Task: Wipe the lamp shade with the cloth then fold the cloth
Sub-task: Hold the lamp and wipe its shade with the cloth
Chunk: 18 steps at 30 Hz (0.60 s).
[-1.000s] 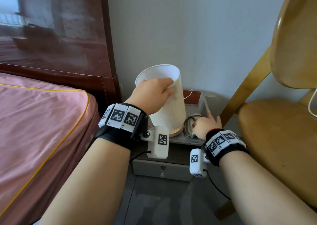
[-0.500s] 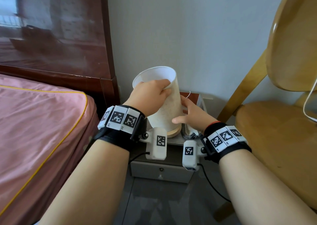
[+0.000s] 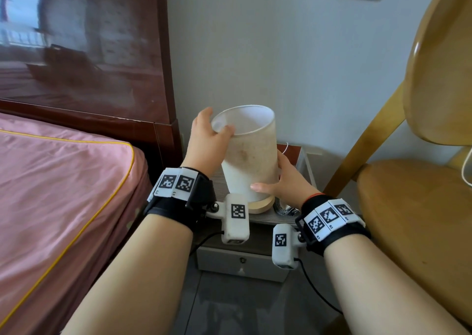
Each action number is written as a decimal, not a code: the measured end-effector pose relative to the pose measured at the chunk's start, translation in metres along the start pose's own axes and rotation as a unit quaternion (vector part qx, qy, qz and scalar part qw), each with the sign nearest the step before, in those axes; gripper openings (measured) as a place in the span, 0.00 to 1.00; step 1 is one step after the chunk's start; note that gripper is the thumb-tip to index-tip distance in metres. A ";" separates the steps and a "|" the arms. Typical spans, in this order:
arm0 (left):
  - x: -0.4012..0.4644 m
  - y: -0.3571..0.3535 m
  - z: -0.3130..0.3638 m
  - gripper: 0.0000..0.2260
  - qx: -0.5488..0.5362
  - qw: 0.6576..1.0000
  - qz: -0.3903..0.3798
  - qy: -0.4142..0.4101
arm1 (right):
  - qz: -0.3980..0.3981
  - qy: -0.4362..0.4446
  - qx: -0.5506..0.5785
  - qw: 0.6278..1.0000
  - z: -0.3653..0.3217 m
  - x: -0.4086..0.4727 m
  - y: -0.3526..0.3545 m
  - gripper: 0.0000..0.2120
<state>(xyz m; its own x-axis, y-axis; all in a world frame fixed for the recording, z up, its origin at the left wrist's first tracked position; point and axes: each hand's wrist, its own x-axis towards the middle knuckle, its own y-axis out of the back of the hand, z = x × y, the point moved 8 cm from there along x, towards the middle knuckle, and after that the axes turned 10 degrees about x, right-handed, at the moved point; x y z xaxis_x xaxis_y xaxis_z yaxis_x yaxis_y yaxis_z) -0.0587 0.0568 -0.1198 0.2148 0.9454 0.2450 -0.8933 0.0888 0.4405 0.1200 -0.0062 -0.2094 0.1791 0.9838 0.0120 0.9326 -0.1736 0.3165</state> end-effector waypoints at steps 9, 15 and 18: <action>-0.006 -0.032 -0.038 0.48 -0.020 0.973 -0.152 0.170 | 0.040 -0.007 -0.086 0.996 -0.002 0.005 0.014 0.47; -0.008 -0.043 -0.046 0.45 -0.057 0.964 -0.193 0.173 | 0.066 -0.030 -0.058 0.996 0.003 0.011 0.016 0.46; -0.007 -0.044 -0.047 0.42 -0.066 0.966 -0.195 0.158 | 0.067 -0.020 -0.037 0.997 0.002 0.016 0.016 0.42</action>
<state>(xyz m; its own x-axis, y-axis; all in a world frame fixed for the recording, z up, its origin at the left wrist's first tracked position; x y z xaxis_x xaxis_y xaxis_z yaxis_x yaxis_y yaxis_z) -0.0396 0.0613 -0.1813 0.4329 0.8786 -0.2015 -0.8160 0.4770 0.3265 0.1384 0.0070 -0.2062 0.3139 0.9492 0.0212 0.8743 -0.2977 0.3833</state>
